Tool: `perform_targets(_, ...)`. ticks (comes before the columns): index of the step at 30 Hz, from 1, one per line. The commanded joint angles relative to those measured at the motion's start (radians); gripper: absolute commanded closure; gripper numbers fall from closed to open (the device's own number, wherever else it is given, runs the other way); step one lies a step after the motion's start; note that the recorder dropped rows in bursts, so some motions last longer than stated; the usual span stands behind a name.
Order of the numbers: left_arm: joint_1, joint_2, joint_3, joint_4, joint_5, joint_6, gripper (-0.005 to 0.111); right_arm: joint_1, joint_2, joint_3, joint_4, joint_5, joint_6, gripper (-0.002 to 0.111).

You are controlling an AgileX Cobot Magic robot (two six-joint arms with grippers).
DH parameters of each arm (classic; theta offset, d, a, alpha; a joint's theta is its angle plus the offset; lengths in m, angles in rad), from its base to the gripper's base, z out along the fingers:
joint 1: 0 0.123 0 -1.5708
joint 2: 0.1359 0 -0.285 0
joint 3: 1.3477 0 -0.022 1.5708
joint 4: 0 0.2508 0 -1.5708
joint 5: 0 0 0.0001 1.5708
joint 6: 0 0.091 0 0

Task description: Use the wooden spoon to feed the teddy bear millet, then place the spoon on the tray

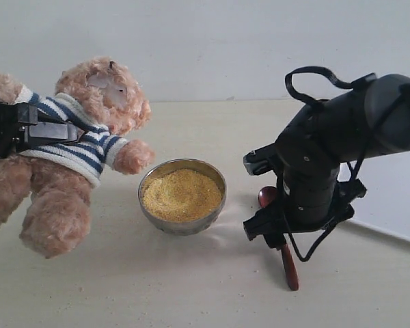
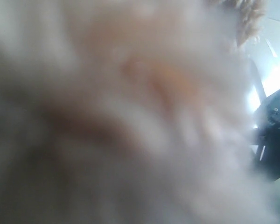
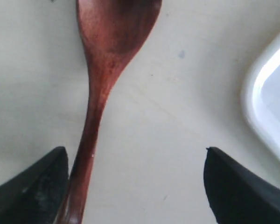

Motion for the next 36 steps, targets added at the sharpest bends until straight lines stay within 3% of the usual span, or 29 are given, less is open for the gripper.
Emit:
perform_targets(1,-0.001,-0.009,0.005,-0.005,0.017,0.005,0.102,0.0,-0.119,0.0,-0.008,0.015,-0.049,0.032)
perform_targets(6,-0.001,-0.009,0.005,0.003,0.044,0.005,0.102,0.0,-0.27,0.075,0.004,-0.046,-0.057,0.032)
perform_targets(9,-0.001,-0.009,0.005,0.003,0.047,0.005,0.102,0.0,-0.371,0.206,0.038,-0.18,-0.029,0.032)
perform_targets(16,-0.001,-0.009,0.005,0.003,0.045,0.005,0.102,0.0,-0.52,0.588,0.04,-0.851,0.197,0.032)
perform_targets(18,-0.001,-0.009,0.005,0.003,0.045,0.005,0.102,0.0,-0.52,0.646,0.064,-0.913,0.199,0.032)
perform_targets(23,-0.001,-0.009,0.005,0.003,0.045,0.005,0.102,0.0,-0.52,0.686,0.069,-0.903,0.089,0.032)
perform_targets(26,-0.001,-0.009,0.005,0.001,0.045,0.005,0.102,0.0,-0.52,0.686,0.071,-0.968,-0.088,0.032)
perform_targets(28,-0.001,-0.009,0.005,0.001,0.045,0.005,0.102,0.0,-0.502,0.686,0.186,-1.065,-0.269,0.032)
perform_targets(29,-0.001,-0.009,0.005,0.003,0.045,0.005,0.102,0.0,-0.486,0.686,0.364,-1.092,-0.385,0.032)
perform_targets(31,-0.001,-0.009,0.005,0.003,0.045,0.005,0.102,0.01,-0.464,0.69,0.556,-1.088,-0.491,0.043)
perform_targets(33,-0.001,-0.009,0.005,0.003,0.043,0.005,0.102,0.076,-0.454,0.725,0.552,-1.094,-0.51,0.051)
perform_targets(36,-0.001,-0.009,0.005,0.001,0.043,0.005,0.102,0.115,-0.416,0.757,0.631,-1.145,-0.524,0.051)
